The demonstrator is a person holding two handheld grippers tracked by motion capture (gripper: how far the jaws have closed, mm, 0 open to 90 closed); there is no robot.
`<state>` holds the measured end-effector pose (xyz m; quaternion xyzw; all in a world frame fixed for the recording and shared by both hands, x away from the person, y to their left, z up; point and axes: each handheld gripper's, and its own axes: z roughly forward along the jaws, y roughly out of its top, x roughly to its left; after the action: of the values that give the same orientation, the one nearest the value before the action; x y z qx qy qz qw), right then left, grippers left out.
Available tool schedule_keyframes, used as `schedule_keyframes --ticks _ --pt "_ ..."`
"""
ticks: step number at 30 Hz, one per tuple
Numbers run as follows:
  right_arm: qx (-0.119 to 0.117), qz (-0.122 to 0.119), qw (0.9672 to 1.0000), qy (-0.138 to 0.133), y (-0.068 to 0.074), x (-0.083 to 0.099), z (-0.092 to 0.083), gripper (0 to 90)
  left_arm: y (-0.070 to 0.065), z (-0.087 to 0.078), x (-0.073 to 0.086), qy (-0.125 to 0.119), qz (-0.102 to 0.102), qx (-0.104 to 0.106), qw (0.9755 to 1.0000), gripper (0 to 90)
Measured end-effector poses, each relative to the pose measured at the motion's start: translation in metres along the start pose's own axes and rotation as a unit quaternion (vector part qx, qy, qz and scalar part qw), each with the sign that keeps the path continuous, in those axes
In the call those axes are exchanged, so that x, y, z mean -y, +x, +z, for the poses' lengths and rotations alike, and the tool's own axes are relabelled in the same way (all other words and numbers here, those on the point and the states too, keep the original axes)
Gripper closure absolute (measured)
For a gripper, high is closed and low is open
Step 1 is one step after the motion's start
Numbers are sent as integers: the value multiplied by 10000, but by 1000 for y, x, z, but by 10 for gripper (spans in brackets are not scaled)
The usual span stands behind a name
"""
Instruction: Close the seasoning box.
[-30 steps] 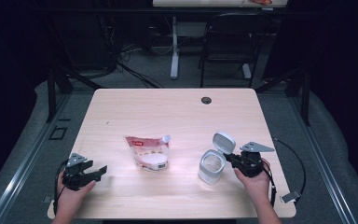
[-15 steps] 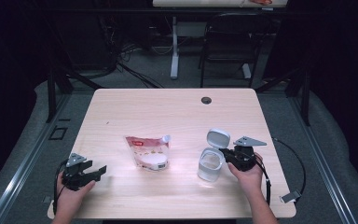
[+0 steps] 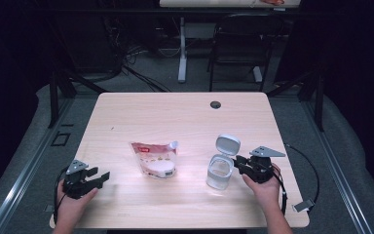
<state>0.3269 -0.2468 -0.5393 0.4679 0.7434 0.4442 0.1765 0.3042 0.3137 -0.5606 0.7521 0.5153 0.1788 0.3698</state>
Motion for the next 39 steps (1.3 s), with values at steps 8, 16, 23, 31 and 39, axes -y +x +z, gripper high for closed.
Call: schedule_keyframes --ticks 8,16,23,31,39 --pt "247 -474 9986 59 7 2 -19 535 0 -4 -4 25 -110 38 9999 507" --pt "342 -541 9979 -101 11 -3 -28 525 -10 -8 -8 -81 65 182 9998 547" --pt "427 -615 9963 -421 20 -9 -35 562 -18 -12 -9 -186 295 225 9991 586" --pt "402 -852 9947 -423 31 -16 -38 527 -19 -13 -12 -71 310 487 9983 561" --pt "251 -860 9952 -401 40 -30 -47 566 -35 -21 -26 22 587 565 9967 551"
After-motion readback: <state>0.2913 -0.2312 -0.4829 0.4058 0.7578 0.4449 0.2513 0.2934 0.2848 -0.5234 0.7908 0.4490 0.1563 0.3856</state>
